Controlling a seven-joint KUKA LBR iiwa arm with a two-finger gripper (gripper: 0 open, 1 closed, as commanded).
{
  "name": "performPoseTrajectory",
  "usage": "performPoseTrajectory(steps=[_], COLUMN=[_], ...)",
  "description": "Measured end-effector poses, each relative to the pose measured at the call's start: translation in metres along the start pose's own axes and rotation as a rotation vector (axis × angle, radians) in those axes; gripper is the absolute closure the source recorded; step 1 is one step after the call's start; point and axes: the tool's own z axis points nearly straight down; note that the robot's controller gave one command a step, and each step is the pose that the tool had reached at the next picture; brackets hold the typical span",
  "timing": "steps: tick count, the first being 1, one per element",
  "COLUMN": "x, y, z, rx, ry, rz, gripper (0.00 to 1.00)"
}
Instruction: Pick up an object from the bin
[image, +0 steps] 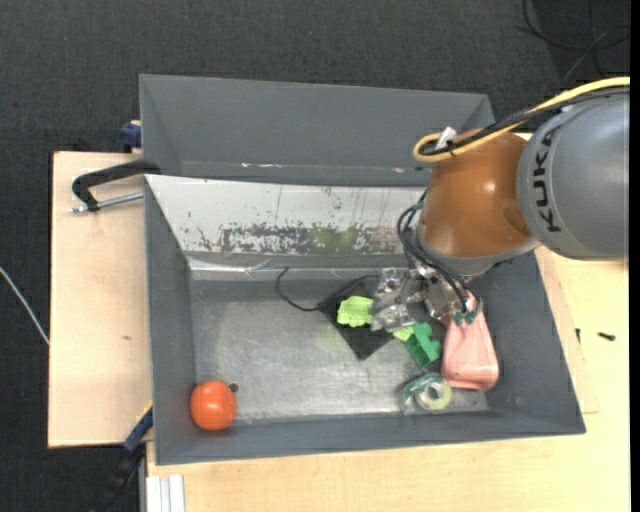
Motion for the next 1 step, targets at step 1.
performPoseTrajectory(steps=[1], x=[-0.0317], y=[-0.0254], z=[-0.1124], rx=[0.002], ry=[-0.005], rz=[-0.056], gripper=[1.00])
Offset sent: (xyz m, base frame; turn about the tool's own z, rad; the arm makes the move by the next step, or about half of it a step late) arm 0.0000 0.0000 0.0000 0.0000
